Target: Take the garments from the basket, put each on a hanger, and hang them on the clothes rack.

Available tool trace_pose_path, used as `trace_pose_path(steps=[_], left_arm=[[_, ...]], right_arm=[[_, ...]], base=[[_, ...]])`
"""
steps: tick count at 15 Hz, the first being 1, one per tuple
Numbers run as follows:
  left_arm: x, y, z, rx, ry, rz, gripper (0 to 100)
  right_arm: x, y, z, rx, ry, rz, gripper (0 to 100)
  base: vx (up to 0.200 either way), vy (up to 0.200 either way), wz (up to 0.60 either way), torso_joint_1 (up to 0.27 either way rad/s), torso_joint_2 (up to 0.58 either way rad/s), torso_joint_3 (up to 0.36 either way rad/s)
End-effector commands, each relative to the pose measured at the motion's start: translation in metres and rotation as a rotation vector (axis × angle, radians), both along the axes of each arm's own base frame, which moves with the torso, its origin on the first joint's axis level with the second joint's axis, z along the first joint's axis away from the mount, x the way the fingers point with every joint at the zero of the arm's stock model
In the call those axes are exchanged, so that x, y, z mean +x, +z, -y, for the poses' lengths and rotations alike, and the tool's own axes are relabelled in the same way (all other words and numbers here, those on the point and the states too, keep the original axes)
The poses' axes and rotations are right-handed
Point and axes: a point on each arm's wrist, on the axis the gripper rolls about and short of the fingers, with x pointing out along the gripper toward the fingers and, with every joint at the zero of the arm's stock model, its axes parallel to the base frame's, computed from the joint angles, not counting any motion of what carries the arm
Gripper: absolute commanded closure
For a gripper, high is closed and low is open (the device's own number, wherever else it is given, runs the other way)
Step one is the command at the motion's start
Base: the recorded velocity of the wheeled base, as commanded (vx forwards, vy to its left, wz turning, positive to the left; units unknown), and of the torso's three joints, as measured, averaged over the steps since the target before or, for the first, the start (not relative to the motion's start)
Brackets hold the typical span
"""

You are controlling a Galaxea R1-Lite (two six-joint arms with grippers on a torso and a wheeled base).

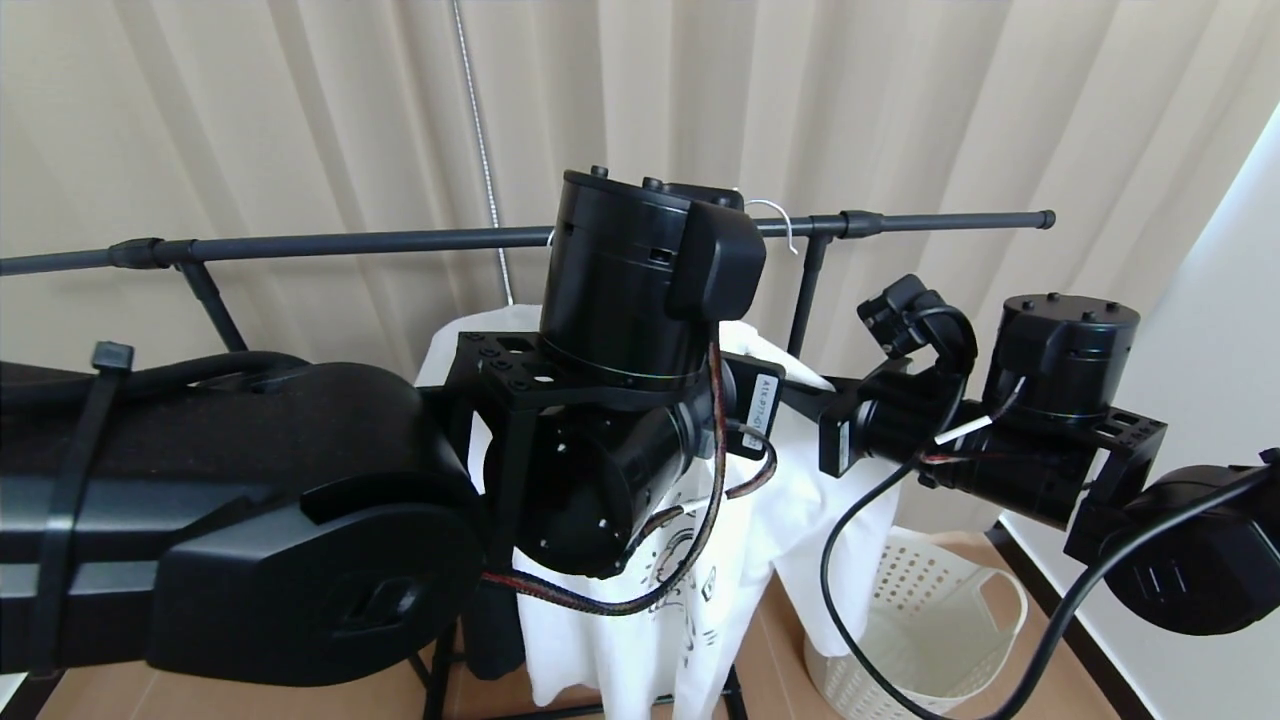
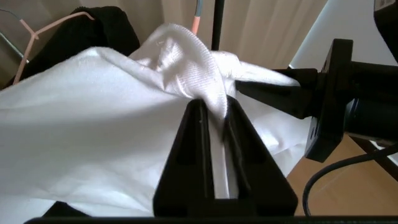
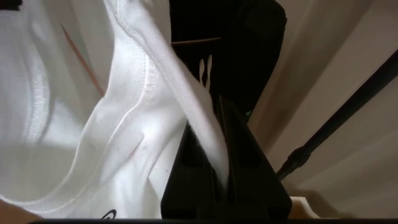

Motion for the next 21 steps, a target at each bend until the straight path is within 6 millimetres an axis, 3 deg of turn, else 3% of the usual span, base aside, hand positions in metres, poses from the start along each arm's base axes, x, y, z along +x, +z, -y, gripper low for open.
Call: trace_pose_path(steps=[1, 4, 7, 15, 18, 21], left_arm=[[0.000, 0.000, 0.001, -0.001, -0.001, 0.001, 0], [-0.002, 0.000, 0.000, 0.000, -0.001, 0.001, 0], [-0.009, 0.001, -0.013, 0.015, 0.035, 0.006, 0], [-0.029, 0.024, -0.093, -0.008, 0.116, 0.049, 0], [-0.035, 0.007, -0.124, 0.025, 0.104, 0.004, 0], [-0.033, -0.007, -0.136, 0.020, 0.084, -0.020, 0]], right_arm=[[-0.001, 0.003, 0.001, 0.005, -0.001, 0.010, 100], [-0.001, 0.003, 0.003, 0.005, -0.005, 0.010, 100], [0.005, 0.006, 0.019, 0.010, -0.050, 0.018, 100], [0.018, 0.007, 0.082, -0.024, 0.000, 0.058, 100], [0.021, 0.007, 0.100, -0.019, 0.017, 0.063, 100], [0.021, 0.006, 0.106, -0.016, 0.061, 0.064, 100]], base=[[0.000, 0.000, 0.00, 0.000, 0.00, 0.000], [0.000, 0.000, 0.00, 0.000, 0.00, 0.000], [0.000, 0.000, 0.00, 0.000, 0.00, 0.000], [0.000, 0.000, 0.00, 0.000, 0.00, 0.000], [0.000, 0.000, 0.00, 0.000, 0.00, 0.000], [0.000, 0.000, 0.00, 0.000, 0.00, 0.000]])
